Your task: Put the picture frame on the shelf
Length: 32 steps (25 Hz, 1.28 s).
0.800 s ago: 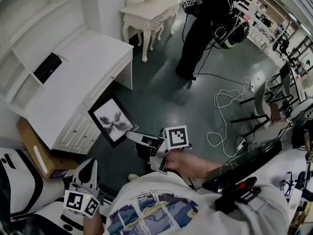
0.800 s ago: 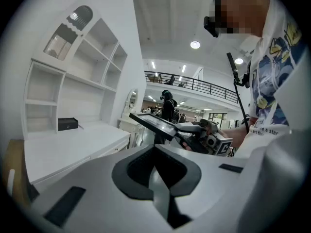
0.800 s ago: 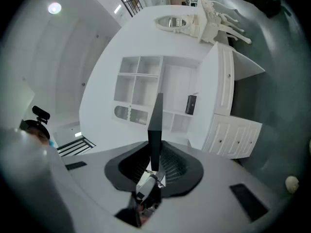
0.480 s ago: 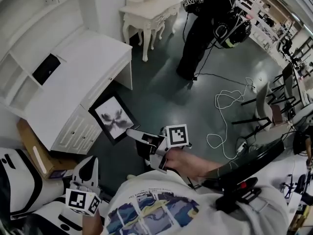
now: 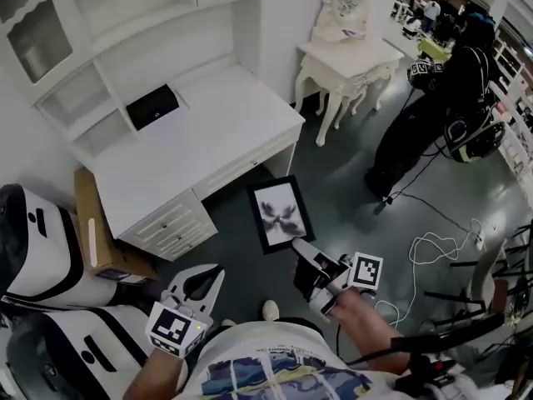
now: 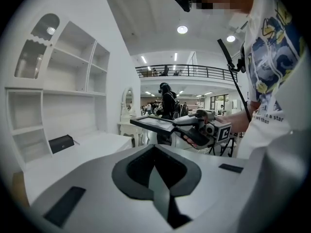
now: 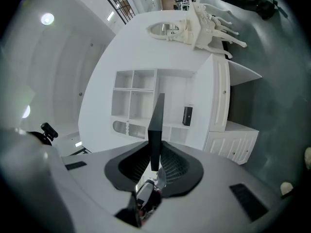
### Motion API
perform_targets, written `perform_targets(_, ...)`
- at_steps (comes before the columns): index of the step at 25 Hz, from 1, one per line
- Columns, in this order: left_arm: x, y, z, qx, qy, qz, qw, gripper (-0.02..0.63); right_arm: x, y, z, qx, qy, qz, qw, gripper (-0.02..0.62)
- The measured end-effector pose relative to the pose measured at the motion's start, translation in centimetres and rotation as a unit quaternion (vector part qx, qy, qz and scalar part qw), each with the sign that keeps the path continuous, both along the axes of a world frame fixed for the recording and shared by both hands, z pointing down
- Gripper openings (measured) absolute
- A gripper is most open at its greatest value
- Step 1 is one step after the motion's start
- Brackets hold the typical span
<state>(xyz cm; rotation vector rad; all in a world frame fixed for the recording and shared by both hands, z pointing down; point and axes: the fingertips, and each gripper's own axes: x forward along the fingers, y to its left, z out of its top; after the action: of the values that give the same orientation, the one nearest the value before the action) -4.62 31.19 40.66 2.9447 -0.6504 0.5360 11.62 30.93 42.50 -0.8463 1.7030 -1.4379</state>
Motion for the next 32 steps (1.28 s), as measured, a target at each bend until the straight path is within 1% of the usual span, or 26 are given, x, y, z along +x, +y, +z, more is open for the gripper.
perform_targets(2,1.3,-0.4,-0.3,-0.001,-0.002,0.001,1.0000,0.014,1.4,-0.6,-0.1,-0.005,-0.001,0.000,1.000,0.083)
perform_targets(4,2.0,-0.7,-0.8,-0.001,0.001,-0.006,1.0000,0.014,2.2,-1.5,-0.2,-0.007,0.001,-0.009,1.000,0.083)
perform_targets(7,2.8,-1.4,-1.4,-0.004,0.000,-0.017,0.9998,0.014,3.4,-3.2,-0.8,-0.003,0.009,-0.020,1.000,0.083)
perform_targets(11,3.0,-2.9,-1.7,-0.001,-0.014,-0.017,0.9998,0.014,4.8,-6.1,-2.0,0.006,0.009,-0.019,1.000,0.083)
perform_targets(14,2.9,-6.4,-1.6,-0.002,-0.010,-0.009,0.9999,0.014,5.2,-10.2,-3.1,0.012,0.019,-0.016,1.000,0.083)
perform_targets(18,2.9,-12.1,-1.2,-0.003,0.001,0.007,1.0000,0.014,5.6,-16.1,-4.5,0.016,0.032,-0.007,0.999,0.083)
perform_targets(24,3.4,-20.5,-3.6,0.013,0.029,0.033,0.9989,0.014,5.9,-24.6,-7.9,0.021,0.043,0.008,0.999,0.083)
perform_targets(28,2.2,-25.3,-3.8,0.023,0.035,0.048,0.9980,0.014,5.4,-30.4,-9.6,0.031,0.046,0.019,0.998,0.083)
perform_targets(32,0.3,-27.9,-3.1,0.021,0.033,0.044,0.9983,0.014,4.8,-34.7,-11.3,0.047,0.052,0.021,0.997,0.082)
